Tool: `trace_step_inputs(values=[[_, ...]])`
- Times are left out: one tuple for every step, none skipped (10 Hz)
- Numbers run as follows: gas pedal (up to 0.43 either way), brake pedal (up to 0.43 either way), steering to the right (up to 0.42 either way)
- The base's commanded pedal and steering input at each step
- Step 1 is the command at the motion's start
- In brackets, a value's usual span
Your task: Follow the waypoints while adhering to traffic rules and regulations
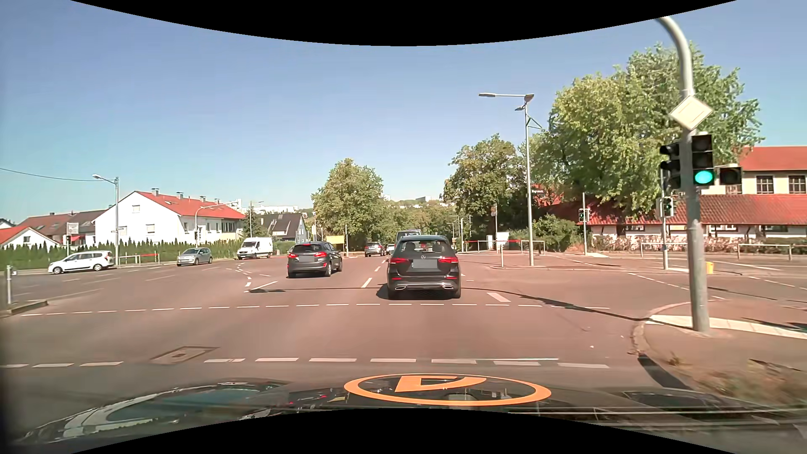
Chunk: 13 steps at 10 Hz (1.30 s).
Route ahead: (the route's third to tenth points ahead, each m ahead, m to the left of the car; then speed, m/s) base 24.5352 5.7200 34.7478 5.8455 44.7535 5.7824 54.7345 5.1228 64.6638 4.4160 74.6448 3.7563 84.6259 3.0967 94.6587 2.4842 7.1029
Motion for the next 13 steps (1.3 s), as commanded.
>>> trace_step_inputs(values=[[0.047, 0.0, -0.022], [0.047, 0.0, -0.022], [0.047, 0.0, -0.022], [0.047, 0.0, -0.022], [0.047, 0.0, -0.021], [0.047, 0.0, -0.021], [0.047, 0.0, -0.02], [0.047, 0.0, -0.019], [0.047, 0.0, -0.018], [0.039, 0.0, -0.018], [0.028, 0.0, -0.018], [0.028, 0.0, -0.017], [0.047, 0.0, -0.017]])
